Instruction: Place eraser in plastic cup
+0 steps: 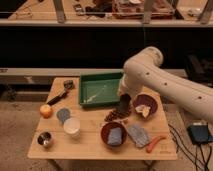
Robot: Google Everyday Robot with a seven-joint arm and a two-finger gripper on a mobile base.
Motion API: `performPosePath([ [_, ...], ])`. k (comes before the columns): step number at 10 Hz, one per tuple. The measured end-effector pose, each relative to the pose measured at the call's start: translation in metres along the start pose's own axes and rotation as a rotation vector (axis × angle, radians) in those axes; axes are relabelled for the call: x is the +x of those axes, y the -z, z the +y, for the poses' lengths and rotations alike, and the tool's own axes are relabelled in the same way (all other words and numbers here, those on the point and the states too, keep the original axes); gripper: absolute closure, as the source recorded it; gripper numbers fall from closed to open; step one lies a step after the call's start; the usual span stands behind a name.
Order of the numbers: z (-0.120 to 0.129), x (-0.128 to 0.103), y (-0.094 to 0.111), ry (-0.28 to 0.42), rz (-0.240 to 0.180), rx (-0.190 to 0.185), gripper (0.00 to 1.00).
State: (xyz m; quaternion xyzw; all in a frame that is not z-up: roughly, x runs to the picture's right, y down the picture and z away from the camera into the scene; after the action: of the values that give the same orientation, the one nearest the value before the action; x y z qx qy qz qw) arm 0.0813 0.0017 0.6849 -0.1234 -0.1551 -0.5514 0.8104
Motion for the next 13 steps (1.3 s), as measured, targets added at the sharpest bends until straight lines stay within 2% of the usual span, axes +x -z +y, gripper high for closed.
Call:
performPosePath([
  [1, -0.04, 0.012, -0.001, 0.034, 0.009, 0.033, 1.0],
  [2, -0.069, 0.018, -0.001, 0.063, 0.018, 0.069, 1.0],
  [3, -0.091, 0.019, 0.0, 0.092, 0.026, 0.103, 1.0],
  [5, -0.144, 0.004, -0.002, 0.201, 0.058, 0.195, 1.0],
  [7, -0.167, -0.01, -0.004, 0.28, 0.074, 0.248, 1.0],
  [13, -0.167, -0.01, -0.003, 0.282, 0.081, 0.244, 1.0],
])
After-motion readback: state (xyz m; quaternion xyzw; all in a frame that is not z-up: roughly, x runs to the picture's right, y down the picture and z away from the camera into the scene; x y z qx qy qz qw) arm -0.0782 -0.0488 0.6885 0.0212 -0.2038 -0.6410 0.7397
